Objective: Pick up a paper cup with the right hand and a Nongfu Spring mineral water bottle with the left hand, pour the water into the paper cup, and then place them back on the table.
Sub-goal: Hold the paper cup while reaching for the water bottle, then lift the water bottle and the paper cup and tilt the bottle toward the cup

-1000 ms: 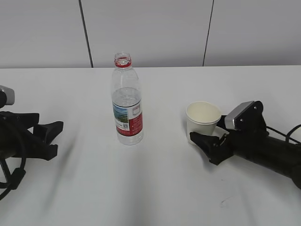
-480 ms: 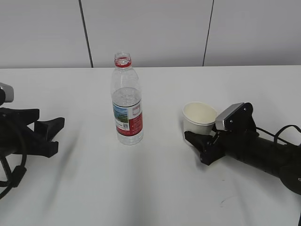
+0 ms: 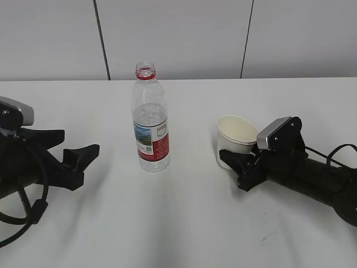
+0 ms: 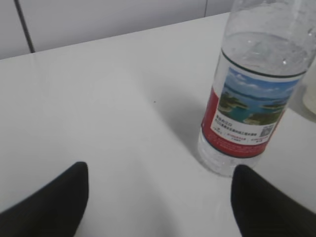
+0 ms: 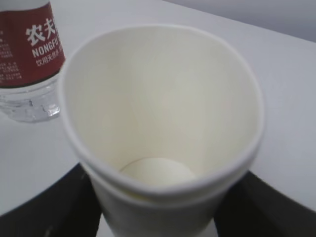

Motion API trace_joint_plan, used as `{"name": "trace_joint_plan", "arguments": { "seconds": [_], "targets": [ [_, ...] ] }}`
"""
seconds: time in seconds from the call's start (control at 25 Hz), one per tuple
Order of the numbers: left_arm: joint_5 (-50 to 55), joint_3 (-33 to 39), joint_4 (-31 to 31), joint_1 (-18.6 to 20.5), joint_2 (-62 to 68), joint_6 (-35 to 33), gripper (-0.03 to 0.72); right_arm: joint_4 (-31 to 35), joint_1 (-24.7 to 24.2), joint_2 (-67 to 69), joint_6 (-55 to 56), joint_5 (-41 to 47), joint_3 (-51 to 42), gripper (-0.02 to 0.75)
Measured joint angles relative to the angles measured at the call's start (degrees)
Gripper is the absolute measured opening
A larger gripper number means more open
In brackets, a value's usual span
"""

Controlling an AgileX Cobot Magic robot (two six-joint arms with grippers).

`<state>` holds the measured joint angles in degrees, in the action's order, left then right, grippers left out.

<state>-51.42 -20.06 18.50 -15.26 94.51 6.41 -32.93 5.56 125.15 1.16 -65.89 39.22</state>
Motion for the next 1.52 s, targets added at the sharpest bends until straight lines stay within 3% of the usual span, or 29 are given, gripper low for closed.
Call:
{"name": "trace_joint_plan", "arguments": {
  "seconds": [0.2,0.52,0.72,1.0,1.4,1.52],
  "targets": [
    [-0.55,-3.92,5.03,0.0,3.66,3.87,0.575,-0.13,0.0,-2.02,0.59,0.0,0.0,0.441],
    [-4.69,-10.3,12.67,0.0,11.84,10.51,0.588,-0.27,0.0,-2.68,0.72,0.0,0.0,0.441],
    [-6.01,-15.11,14.54,-2.8,16.43,11.19,0.589,-0.27,0.0,-2.68,0.72,0.0,0.0,0.441],
    [-5.49,-21.75,13.96,-7.26,22.26,11.29,0.589,-0.27,0.0,-2.68,0.72,0.0,0.0,0.44],
    [0.55,-26.69,11.02,-8.0,25.36,11.75,0.588,-0.27,0.0,-2.81,3.45,0.0,0.0,0.44],
    [0.97,-26.74,11.07,-8.11,25.36,11.83,0.55,-0.27,0.0,-3.53,3.64,0.0,0.0,0.44]
  ]
}}
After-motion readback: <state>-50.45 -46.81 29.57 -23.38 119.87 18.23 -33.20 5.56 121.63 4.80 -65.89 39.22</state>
